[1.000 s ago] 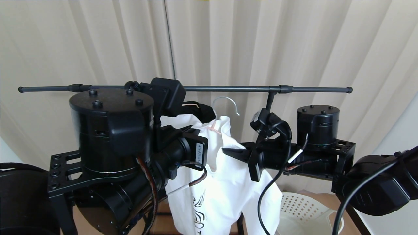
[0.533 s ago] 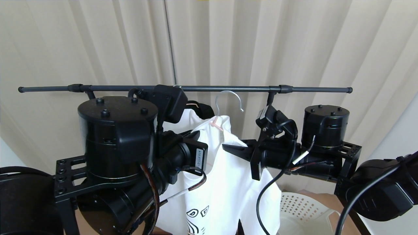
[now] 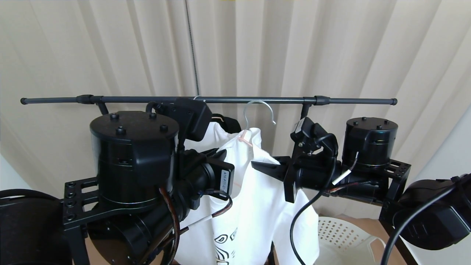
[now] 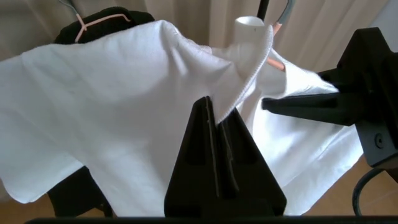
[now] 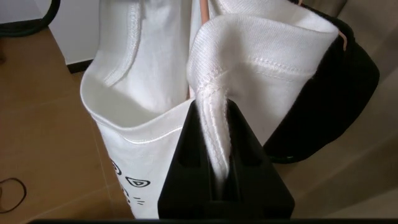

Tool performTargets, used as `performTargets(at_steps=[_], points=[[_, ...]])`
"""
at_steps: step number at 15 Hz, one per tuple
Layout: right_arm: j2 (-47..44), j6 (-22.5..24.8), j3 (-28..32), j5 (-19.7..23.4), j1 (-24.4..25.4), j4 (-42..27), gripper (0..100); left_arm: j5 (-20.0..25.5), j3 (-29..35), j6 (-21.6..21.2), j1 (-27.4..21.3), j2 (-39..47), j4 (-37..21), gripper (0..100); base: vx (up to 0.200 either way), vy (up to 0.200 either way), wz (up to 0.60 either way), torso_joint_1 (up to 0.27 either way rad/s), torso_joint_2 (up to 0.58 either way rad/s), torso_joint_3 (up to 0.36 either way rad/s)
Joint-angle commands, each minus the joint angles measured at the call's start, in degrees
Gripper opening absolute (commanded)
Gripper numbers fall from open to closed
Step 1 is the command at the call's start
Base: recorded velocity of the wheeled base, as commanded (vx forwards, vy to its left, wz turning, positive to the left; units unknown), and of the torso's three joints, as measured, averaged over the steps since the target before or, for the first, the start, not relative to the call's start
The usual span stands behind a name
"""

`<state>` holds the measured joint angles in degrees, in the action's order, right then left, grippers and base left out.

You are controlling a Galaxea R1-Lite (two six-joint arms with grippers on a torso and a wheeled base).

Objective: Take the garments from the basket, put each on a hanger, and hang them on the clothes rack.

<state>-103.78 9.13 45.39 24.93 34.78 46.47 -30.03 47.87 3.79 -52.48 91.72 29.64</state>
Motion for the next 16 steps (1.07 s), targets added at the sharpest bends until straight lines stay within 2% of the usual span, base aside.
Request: performTargets(at_steps=[1,7,12,13,15,16], points=[[0.5,0.0,0.0,0.0,0.0,0.0,0,0.0,0.0,0.1,0.0,0.1,0.1,100,0.000,0.000,0.00,0.000,0.00,0.000],[0.2,-0.4,0.5,0.4,-1.1,0.1,0,0.1,-1.4,0.3,0.9,-3.0,0.3,100,0.000,0.000,0.00,0.000,0.00,0.000],[0.6,-0.3,0.4,8.4,-8.0,0.1,0,1.9,-5.7,-0.1,6.3,-10.2,1.0,100,0.000,0.000,0.00,0.000,0.00,0.000],[0.7,-0.3,0.5,9.8,-9.2,0.1,0,4.0,-6.7,-0.8,7.6,-12.3,0.8,100,0.000,0.000,0.00,0.000,0.00,0.000],[0.8,-0.2,0.1,14.2,-12.3,0.2,0,11.5,-10.1,-1.8,13.3,-15.9,0.8,100,0.000,0.000,0.00,0.000,0.00,0.000],[0.8,0.0,0.1,16.7,-13.7,0.7,0,13.6,-11.0,-1.8,15.9,-16.2,0.8,100,0.000,0.000,0.00,0.000,0.00,0.000]])
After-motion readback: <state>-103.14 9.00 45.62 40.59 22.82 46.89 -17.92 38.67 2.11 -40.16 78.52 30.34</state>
